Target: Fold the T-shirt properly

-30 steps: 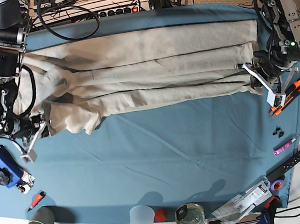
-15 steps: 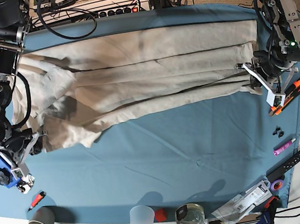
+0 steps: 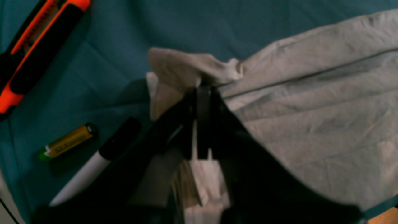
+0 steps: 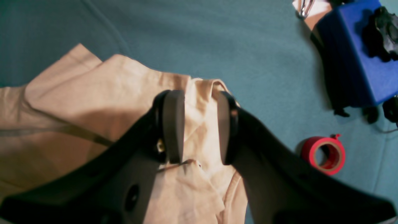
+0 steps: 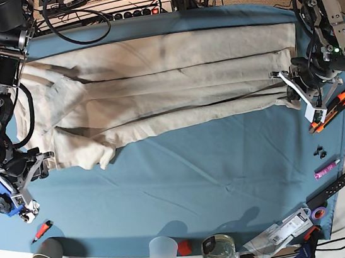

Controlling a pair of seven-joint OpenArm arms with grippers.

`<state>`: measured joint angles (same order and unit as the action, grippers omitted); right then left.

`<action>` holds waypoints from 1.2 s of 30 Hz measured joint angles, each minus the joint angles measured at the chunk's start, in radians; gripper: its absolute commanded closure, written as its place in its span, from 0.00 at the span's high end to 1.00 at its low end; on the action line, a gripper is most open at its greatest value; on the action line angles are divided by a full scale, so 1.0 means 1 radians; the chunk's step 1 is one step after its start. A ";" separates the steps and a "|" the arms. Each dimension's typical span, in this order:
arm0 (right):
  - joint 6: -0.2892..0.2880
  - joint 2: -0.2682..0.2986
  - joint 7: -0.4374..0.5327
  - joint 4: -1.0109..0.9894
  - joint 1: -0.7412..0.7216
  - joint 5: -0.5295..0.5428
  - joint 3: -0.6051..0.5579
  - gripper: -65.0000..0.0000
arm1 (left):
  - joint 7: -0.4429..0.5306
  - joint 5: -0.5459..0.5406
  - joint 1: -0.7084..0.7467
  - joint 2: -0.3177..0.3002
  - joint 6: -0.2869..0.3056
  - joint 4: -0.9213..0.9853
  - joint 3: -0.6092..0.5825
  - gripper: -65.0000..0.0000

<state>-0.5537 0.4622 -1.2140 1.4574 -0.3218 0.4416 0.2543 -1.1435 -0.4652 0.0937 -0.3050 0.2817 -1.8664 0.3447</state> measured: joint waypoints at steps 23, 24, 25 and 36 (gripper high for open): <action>0.053 -0.010 0.234 -0.369 -0.110 -0.123 -0.186 0.28 | 0.018 0.000 0.000 0.000 0.000 0.000 0.000 0.00; 0.076 -0.011 0.238 -0.371 -0.110 -0.124 -0.193 0.28 | 0.018 0.000 0.000 0.000 0.000 0.000 0.000 0.00; 0.084 -0.011 0.239 -0.372 -0.110 -0.127 -0.197 0.28 | 0.018 0.000 0.000 0.000 0.000 0.000 0.000 0.00; 0.084 -0.011 0.224 -0.372 -0.107 -0.127 -0.196 0.00 | 0.018 0.000 0.000 0.000 0.000 0.000 0.000 0.00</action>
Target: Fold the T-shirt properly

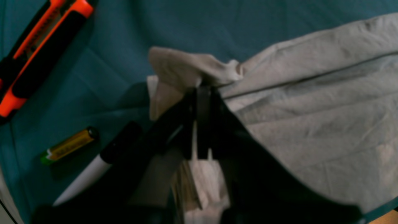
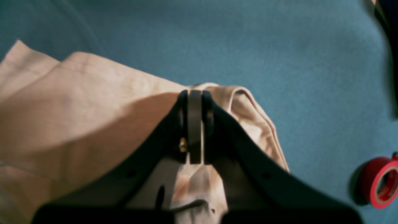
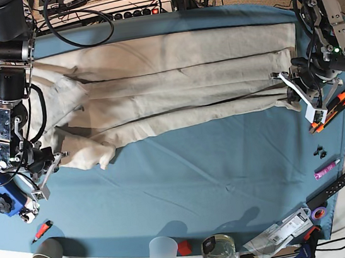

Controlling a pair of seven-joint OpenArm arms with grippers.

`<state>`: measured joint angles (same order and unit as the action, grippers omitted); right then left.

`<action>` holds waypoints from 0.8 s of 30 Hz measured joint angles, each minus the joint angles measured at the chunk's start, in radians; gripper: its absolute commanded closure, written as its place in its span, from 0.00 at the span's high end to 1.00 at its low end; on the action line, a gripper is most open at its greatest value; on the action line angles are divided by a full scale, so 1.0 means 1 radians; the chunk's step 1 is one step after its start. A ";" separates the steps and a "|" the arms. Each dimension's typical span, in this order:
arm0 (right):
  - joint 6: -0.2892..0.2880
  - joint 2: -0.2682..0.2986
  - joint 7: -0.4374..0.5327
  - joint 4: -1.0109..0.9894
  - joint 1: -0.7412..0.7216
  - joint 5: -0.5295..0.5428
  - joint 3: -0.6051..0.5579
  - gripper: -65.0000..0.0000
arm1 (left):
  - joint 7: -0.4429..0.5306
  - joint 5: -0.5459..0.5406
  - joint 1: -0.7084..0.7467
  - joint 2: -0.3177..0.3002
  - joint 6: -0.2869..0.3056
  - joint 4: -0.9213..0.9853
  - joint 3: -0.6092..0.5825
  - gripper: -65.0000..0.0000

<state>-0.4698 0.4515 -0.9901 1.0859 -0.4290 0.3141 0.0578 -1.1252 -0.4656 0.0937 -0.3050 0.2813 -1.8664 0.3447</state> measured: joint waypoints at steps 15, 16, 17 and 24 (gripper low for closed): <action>0.003 0.003 -0.114 0.257 0.006 0.056 0.000 0.00 | 0.000 0.000 0.004 0.000 0.000 0.000 0.000 0.00; 0.002 0.003 -0.131 0.285 0.010 0.056 0.000 0.00 | 0.000 0.000 0.004 0.000 0.000 0.000 0.000 0.00; 0.004 0.003 -0.160 0.311 0.013 0.059 0.000 0.00 | 0.000 0.000 0.005 0.000 0.000 0.000 0.000 0.00; 0.014 0.010 -0.218 0.399 0.090 0.091 0.041 0.00 | -0.022 0.000 0.026 0.000 0.000 0.000 0.000 0.00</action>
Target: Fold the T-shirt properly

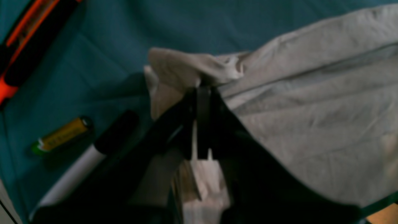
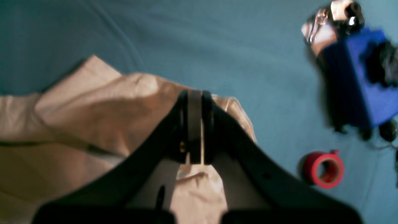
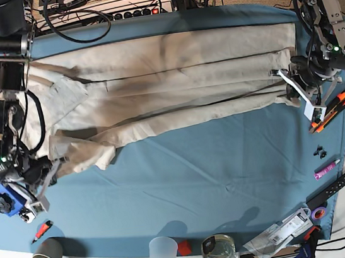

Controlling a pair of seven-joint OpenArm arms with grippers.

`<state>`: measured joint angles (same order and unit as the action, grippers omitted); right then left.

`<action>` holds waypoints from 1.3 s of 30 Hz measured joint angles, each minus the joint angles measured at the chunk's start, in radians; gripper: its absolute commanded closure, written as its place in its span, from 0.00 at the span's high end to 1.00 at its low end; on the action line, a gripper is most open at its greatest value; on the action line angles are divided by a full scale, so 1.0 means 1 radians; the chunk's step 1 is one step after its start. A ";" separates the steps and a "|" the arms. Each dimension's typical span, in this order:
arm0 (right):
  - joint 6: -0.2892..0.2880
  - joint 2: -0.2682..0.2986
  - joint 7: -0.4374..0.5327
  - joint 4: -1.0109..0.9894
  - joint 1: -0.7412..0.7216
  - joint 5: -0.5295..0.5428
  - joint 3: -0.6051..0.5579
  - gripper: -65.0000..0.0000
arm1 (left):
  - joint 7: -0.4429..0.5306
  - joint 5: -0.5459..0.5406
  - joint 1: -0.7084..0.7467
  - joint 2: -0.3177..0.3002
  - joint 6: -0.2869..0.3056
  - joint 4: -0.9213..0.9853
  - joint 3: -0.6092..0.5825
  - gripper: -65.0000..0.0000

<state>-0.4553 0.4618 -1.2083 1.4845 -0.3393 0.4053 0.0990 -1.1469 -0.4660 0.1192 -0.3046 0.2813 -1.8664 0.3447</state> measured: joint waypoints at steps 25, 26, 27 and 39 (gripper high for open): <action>-0.198 -0.005 -0.053 0.344 0.467 0.380 0.542 0.00 | -0.012 -0.003 0.053 0.002 0.000 -0.063 0.000 0.00; -0.201 -0.006 -0.056 0.347 0.480 0.390 0.563 0.00 | -0.012 -0.003 0.053 0.002 0.000 -0.063 0.000 0.00; -0.201 -0.008 -0.056 0.349 0.490 0.396 0.585 0.00 | -0.012 -0.003 0.053 0.002 0.000 -0.063 0.000 0.00; -0.226 -0.008 -0.120 0.350 0.595 0.483 0.738 0.00 | -0.012 -0.003 0.127 0.002 -0.001 -0.140 0.000 0.00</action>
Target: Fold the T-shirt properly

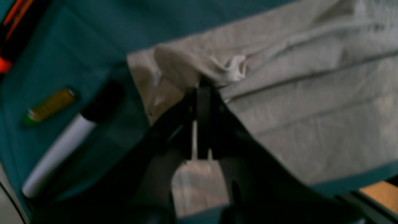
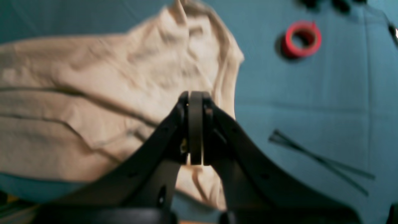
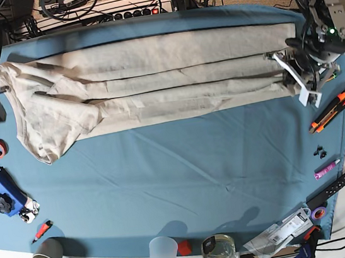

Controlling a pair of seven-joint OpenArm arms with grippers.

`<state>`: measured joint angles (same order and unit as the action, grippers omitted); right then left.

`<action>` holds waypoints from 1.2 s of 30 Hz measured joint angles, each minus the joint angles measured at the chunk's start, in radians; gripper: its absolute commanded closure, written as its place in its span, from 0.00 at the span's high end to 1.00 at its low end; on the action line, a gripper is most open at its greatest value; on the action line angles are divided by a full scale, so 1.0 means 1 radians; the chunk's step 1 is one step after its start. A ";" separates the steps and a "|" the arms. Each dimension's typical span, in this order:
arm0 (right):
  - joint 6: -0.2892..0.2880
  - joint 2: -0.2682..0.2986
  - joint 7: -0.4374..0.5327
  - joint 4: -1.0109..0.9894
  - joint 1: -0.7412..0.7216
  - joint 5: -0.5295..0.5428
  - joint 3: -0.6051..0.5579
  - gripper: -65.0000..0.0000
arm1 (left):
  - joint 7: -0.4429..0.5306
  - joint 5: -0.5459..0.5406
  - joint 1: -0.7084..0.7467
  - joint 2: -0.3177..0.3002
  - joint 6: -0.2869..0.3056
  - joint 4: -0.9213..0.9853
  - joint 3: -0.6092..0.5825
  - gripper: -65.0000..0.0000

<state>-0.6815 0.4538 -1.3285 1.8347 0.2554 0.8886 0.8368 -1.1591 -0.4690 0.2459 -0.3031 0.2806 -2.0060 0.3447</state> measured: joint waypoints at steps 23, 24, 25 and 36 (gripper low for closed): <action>-0.016 -0.005 0.058 0.000 0.016 0.036 0.000 0.29 | 0.034 -0.007 0.038 -0.002 0.000 -0.051 0.000 0.00; -0.016 -0.004 0.062 0.000 0.016 0.014 -0.009 0.29 | 0.034 -0.007 0.038 -0.002 0.000 -0.051 0.000 0.00; -0.016 -0.004 0.061 0.000 0.016 -0.015 -0.023 0.29 | 0.034 -0.007 0.038 -0.002 0.000 -0.051 0.000 0.00; -0.016 -0.005 0.185 0.000 0.017 -0.266 -0.248 0.29 | 0.034 -0.031 0.037 -0.002 0.000 -0.051 0.000 0.00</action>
<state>-0.6975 0.4492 -1.1431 1.8347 0.2722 0.6231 0.5888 -1.1255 -0.4995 0.2829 -0.3050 0.2806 -2.0571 0.3447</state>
